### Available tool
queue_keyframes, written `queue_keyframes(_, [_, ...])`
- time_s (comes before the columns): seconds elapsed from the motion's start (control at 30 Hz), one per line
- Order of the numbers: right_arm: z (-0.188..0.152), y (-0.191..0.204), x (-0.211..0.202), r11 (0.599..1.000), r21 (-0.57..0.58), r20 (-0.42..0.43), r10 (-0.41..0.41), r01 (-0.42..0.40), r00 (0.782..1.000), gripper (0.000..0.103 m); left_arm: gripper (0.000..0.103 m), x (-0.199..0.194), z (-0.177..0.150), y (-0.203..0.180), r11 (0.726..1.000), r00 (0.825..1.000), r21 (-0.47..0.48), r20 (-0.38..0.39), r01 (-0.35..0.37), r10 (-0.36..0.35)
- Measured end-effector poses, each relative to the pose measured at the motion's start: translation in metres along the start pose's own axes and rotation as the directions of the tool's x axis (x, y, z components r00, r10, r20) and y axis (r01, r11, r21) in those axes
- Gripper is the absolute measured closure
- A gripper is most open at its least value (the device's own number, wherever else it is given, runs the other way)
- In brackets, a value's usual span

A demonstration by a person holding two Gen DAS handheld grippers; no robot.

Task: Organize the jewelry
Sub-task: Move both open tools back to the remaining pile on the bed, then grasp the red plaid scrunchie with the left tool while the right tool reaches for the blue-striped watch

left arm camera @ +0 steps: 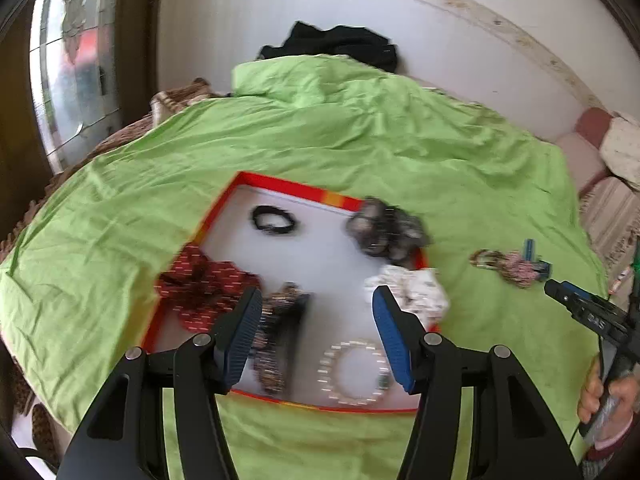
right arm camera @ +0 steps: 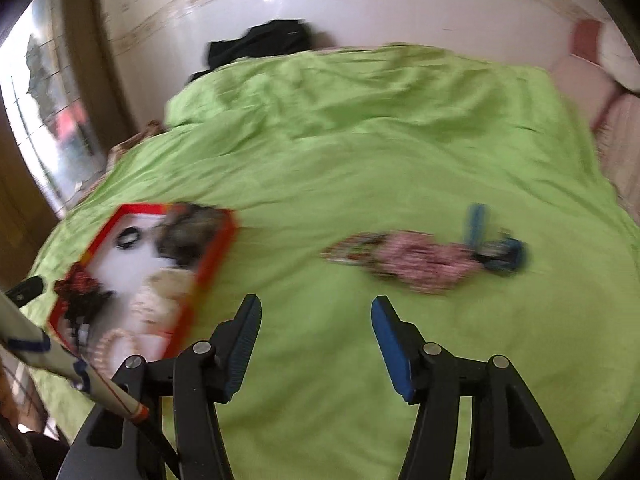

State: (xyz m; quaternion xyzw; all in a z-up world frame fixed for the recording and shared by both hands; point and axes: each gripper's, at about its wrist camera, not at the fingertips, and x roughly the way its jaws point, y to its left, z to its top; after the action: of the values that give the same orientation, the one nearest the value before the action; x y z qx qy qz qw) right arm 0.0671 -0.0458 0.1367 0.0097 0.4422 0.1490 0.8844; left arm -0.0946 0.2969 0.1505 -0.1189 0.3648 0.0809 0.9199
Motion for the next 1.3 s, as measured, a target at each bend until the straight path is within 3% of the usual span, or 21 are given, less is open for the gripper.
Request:
queue_keyframes(0.2, [0.005, -0.088, -0.009, 0.985, 0.144, 0.024, -0.095, 0.091, 0.995, 0.041, 0.046, -0.011, -0.002, -0.053, 0.993, 0.998, 0.098, 0.019, 0.060, -0.063])
queue_keyframes(0.47, [0.020, -0.171, -0.006, 0.949, 0.311, 0.047, -0.066, 0.049, 0.997, 0.041, 0.046, 0.008, 0.020, -0.131, 0.975, 0.986, 0.152, -0.074, 0.162, -0.152])
queue_keyframes(0.77, [0.019, -0.188, 0.032, 0.947, 0.323, -0.015, 0.002, 0.003, 1.000, 0.041, 0.046, 0.089, 0.033, -0.236, 0.926, 0.950, 0.249, -0.206, 0.283, -0.235])
queue_keyframes(0.97, [0.024, -0.200, 0.048, 0.934, 0.358, -0.018, 0.025, -0.017, 1.000, 0.041, 0.047, 0.156, 0.024, -0.293, 0.903, 0.922, 0.279, -0.305, 0.326, -0.238])
queue_keyframes(1.23, [0.016, -0.244, 0.065, 0.857, 0.506, -0.001, 0.112, -0.096, 0.994, 0.041, 0.047, 0.219, 0.013, -0.330, 0.894, 0.898, 0.283, -0.374, 0.348, -0.231])
queue_keyframes(1.3, [0.014, -0.250, 0.068, 0.841, 0.529, 0.009, 0.129, -0.115, 0.992, 0.041, 0.051, 0.228, 0.011, -0.333, 0.895, 0.886, 0.260, -0.394, 0.362, -0.244])
